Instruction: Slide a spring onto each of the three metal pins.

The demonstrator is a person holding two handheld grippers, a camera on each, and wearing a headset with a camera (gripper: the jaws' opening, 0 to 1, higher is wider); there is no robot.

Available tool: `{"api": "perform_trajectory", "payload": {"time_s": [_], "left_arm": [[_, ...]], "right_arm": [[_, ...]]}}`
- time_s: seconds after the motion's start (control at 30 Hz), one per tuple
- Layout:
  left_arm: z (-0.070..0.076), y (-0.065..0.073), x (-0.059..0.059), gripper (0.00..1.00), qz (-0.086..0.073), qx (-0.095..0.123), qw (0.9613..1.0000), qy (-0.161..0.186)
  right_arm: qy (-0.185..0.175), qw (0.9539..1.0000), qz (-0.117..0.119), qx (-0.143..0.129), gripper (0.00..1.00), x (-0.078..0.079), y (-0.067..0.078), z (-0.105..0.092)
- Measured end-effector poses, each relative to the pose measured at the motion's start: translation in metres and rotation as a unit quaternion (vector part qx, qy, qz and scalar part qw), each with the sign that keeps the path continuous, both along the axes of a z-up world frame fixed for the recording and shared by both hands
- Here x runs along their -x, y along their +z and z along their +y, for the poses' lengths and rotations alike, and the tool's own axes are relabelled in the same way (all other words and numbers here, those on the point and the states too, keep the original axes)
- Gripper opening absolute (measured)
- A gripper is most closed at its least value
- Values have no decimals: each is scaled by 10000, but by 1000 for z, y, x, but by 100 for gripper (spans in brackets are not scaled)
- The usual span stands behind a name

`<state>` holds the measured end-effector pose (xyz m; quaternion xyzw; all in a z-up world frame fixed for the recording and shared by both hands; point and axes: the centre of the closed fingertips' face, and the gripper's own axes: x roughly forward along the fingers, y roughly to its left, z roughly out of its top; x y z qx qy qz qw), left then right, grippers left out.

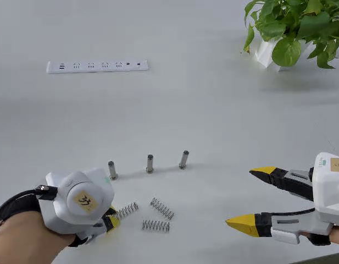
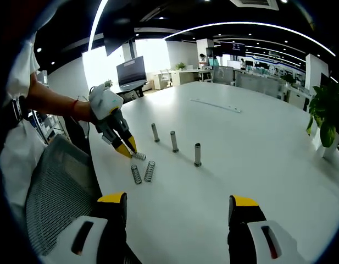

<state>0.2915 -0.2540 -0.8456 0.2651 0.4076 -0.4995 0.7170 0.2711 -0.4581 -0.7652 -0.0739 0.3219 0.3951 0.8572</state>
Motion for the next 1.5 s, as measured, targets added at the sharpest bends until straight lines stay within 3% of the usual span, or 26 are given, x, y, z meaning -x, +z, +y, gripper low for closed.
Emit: {"api": "perform_trajectory", "payload": {"time_s": [0.43, 0.83, 1.3, 1.5], "left_arm": [[1, 2, 2, 6, 10, 207, 9997, 97], [2, 17, 5, 6, 29, 561, 9982, 219], [-8, 58, 5, 6, -192, 1208, 9921, 267], [-15, 81, 6, 6, -292, 1586, 9866, 266]], "right_arm": [[92, 10000, 21, 24, 77, 2, 0, 2], [230, 9997, -33, 17, 74, -1, 8, 8], [629, 9976, -190, -199, 69, -5, 34, 42], [770, 9959, -179, -440, 64, -6, 46, 59]]}}
